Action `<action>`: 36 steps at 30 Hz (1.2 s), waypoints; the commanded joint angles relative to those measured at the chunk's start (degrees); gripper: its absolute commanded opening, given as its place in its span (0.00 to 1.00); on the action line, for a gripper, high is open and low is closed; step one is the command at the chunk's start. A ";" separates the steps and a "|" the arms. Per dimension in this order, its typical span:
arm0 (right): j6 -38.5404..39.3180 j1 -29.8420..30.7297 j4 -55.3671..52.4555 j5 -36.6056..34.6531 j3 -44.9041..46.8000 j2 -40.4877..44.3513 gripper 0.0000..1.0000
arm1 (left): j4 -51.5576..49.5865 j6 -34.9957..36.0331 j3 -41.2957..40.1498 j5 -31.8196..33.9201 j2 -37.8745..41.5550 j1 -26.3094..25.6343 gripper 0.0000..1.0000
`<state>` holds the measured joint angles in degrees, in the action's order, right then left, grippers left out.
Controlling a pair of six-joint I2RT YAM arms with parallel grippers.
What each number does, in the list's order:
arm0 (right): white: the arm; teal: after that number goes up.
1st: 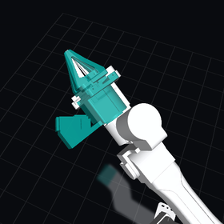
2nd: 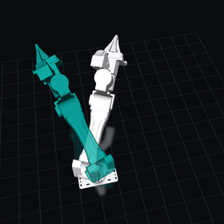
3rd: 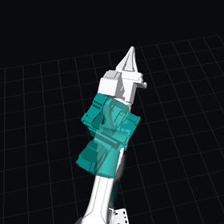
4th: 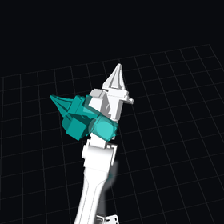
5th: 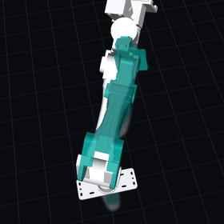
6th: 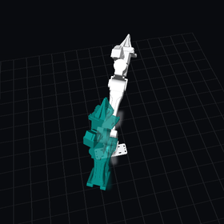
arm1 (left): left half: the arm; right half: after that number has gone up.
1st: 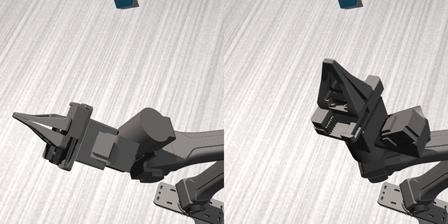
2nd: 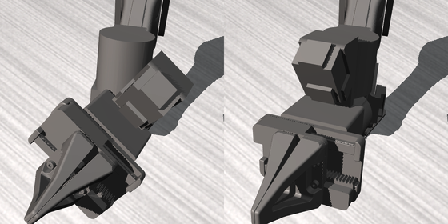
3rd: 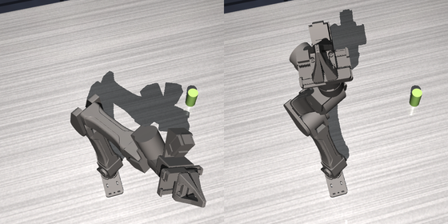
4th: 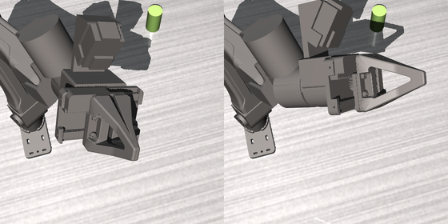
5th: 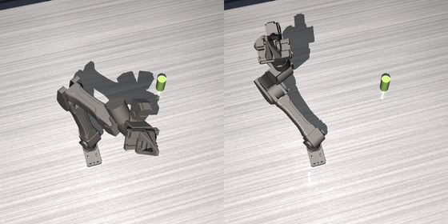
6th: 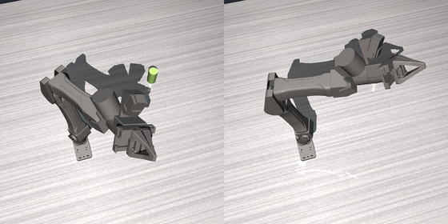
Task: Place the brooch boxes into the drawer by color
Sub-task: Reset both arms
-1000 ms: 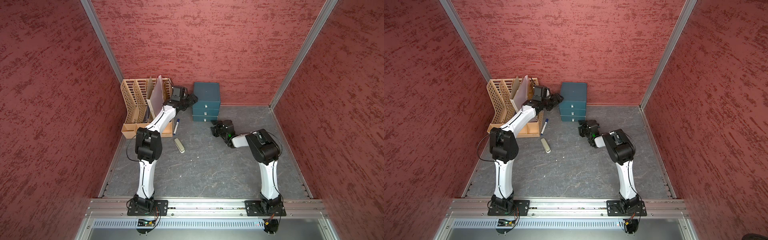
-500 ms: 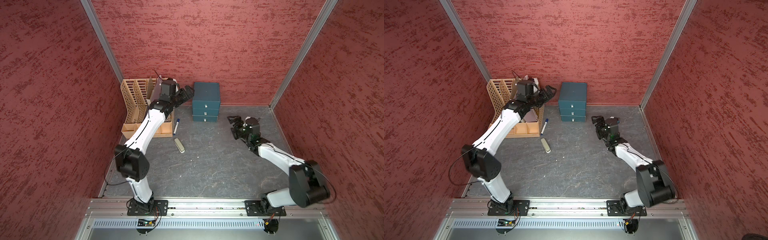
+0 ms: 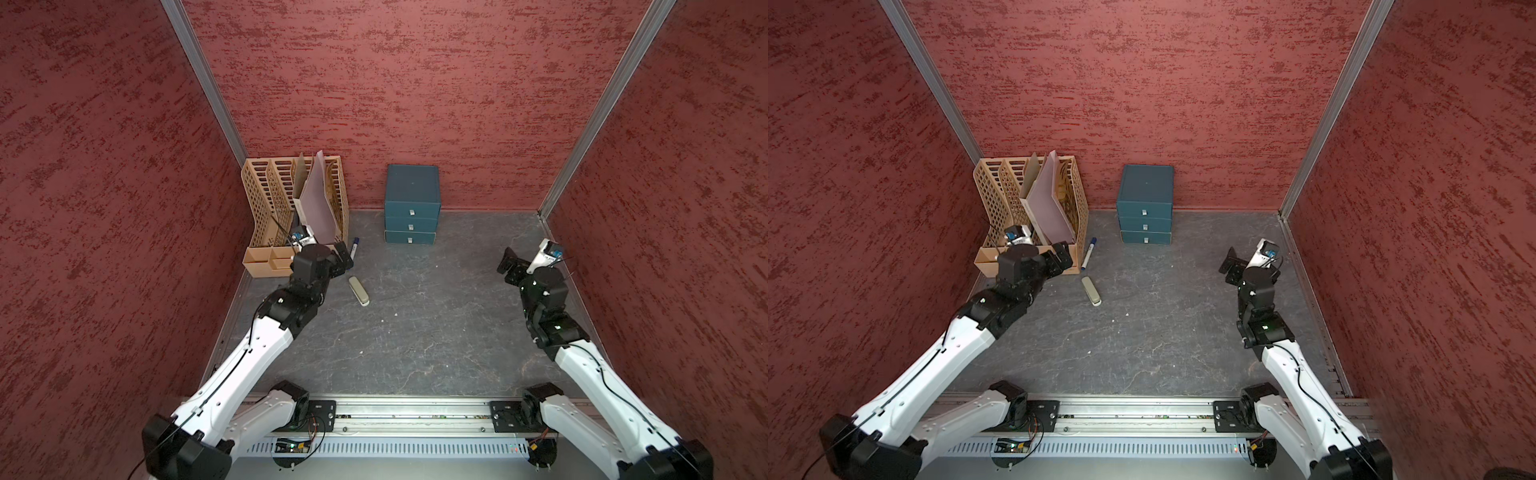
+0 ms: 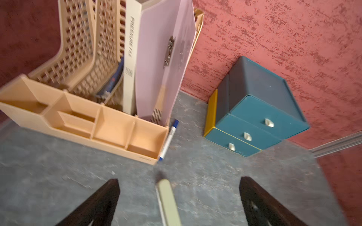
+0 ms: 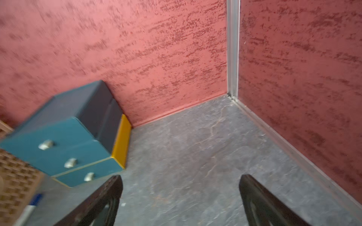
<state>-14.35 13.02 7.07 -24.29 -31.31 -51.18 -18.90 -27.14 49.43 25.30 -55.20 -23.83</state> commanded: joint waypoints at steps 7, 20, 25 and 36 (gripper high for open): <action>16.68 -1.10 34.45 -5.05 12.07 -17.34 0.99 | 31.39 30.29 -21.94 -1.17 3.34 7.83 1.00; 19.37 -2.67 58.47 1.13 16.13 -34.84 0.99 | 61.83 29.03 -27.15 -13.85 -22.91 20.64 1.00; 20.01 -3.35 64.66 5.92 18.93 -36.37 0.98 | 75.69 27.52 -30.75 -17.25 -32.18 22.63 1.00; 18.30 -5.16 59.16 7.95 14.90 -39.13 0.99 | 71.34 25.96 -28.59 -22.36 -32.40 25.42 1.00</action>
<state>5.54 9.02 70.85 -17.06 -13.39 -91.83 51.66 -0.12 20.21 5.21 -88.16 0.93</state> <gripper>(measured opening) 0.985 0.996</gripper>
